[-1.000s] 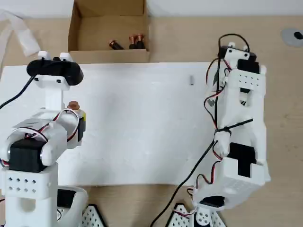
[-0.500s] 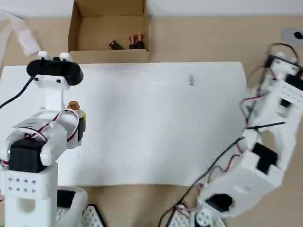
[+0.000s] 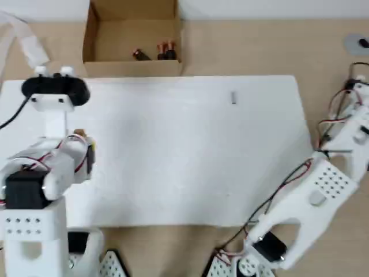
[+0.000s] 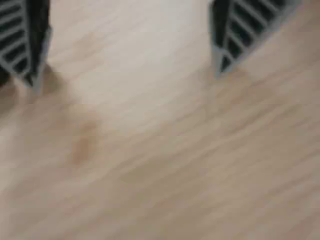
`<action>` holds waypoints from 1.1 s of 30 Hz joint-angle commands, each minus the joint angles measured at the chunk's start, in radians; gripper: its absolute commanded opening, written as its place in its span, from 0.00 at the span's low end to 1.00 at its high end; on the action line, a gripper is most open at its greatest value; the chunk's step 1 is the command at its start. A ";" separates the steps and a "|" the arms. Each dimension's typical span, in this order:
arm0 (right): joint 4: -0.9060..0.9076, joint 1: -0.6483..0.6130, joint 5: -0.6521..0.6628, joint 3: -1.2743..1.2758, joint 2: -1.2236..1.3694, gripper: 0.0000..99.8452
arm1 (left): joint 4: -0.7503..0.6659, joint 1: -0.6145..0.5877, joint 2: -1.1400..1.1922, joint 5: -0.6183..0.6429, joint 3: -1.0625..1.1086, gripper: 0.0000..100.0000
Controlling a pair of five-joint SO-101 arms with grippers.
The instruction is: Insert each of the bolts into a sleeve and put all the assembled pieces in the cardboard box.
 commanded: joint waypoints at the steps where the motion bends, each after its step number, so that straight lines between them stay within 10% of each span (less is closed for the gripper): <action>1: 0.109 0.048 0.017 -0.406 0.157 0.26 | 0.017 -0.071 -0.019 -0.051 -0.014 0.01; 18: 0.239 -0.068 0.054 -0.481 0.154 0.26 | 0.009 -0.101 -0.019 -0.074 -0.006 0.01; 25: 0.265 -0.168 0.052 -0.481 0.068 0.00 | 0.009 -0.104 -0.019 -0.074 -0.014 0.01; 33: 0.269 -0.182 -0.061 -0.420 -0.189 0.01 | 0.009 -0.104 -0.019 -0.072 -0.011 0.01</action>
